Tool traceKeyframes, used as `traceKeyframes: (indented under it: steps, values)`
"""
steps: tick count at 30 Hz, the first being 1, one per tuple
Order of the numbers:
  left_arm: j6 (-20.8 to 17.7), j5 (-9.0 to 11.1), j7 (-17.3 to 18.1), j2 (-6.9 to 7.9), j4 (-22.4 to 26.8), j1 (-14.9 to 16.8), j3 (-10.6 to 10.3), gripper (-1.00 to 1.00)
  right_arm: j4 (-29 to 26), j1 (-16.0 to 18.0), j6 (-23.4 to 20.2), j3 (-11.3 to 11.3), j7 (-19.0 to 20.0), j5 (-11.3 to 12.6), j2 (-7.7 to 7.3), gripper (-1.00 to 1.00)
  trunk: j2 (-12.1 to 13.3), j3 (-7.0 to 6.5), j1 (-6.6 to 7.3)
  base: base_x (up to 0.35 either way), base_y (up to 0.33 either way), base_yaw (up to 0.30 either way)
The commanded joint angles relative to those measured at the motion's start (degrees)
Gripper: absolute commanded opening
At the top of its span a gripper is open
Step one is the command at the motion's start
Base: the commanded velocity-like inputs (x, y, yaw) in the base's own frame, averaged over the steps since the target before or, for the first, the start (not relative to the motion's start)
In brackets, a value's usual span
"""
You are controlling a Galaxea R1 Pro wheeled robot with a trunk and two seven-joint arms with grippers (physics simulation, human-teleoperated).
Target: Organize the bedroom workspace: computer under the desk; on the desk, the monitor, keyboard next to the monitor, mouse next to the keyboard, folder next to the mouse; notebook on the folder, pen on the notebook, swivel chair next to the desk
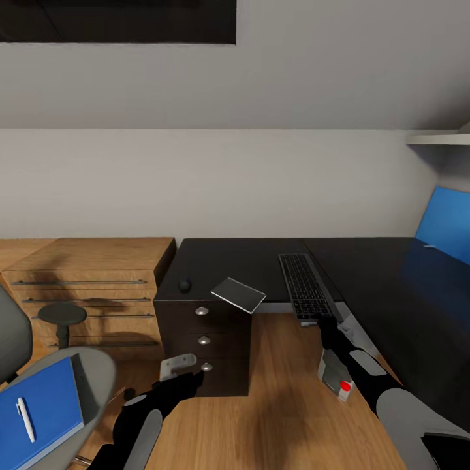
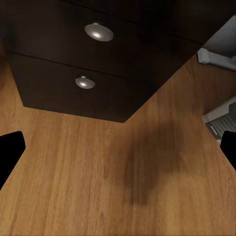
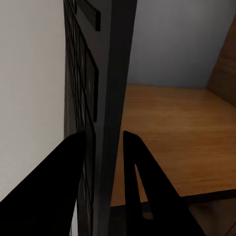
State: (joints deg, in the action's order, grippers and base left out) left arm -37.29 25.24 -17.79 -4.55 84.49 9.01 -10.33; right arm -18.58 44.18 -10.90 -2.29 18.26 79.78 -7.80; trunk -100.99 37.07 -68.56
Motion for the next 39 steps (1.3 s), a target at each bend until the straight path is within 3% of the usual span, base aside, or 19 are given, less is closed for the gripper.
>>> traceKeyframes:
  steps: [1, 10, 19, 25, 31, 35, 39]
  values:
    - [-0.15, 0.60, -0.52, -0.01, 0.07, 0.04, -0.22, 1.00, 0.06, 0.03, -0.44, -0.17, 0.11, 0.38, 0.00, -1.00, -0.03, 0.06, 0.00, 0.000, 0.000, 0.000]
    - [-0.15, 0.60, -0.84, -0.02, 0.07, 0.01, -1.08, 1.00, -0.71, 0.03, -0.41, -0.17, 0.42, 0.38, -0.02, -1.00, 3.18, -1.38, 1.76, 0.000, 0.000, 0.000]
    - [-0.15, 0.47, -1.10, -0.07, -2.59, 0.04, -1.36, 1.00, -9.99, -0.53, -0.27, -0.19, 0.07, 0.38, -0.04, -1.00, 6.79, -2.99, 3.74, 0.000, 0.000, 0.000]
    - [-0.15, 0.36, -1.13, -0.02, -2.74, 0.04, -1.23, 1.00, -16.80, -3.23, -0.27, -0.17, -1.18, 0.38, 0.01, -1.00, 9.20, -4.07, 5.06, 0.000, 0.000, 0.000]
    - [-0.15, 0.34, -1.19, -0.02, -2.75, 0.04, -0.79, 1.00, -29.58, -8.99, -0.15, -0.17, -7.79, 0.38, 1.04, -1.00, 11.60, -5.15, 6.37, 0.000, 0.000, 0.000]
    - [-0.15, 0.34, -1.19, -0.02, -2.75, 0.04, -0.77, 1.00, -44.70, -15.59, -0.10, -0.23, -17.99, 0.51, 3.32, -1.00, 13.21, -5.86, 7.25, -0.087, 0.000, 0.000]
    - [-0.15, 0.34, -1.13, -0.02, -2.75, 0.04, -0.75, 1.00, -54.51, -19.82, -0.25, -0.25, -25.59, 0.73, 4.32, -1.00, 14.81, -6.58, 8.13, -0.260, 0.000, 0.000]
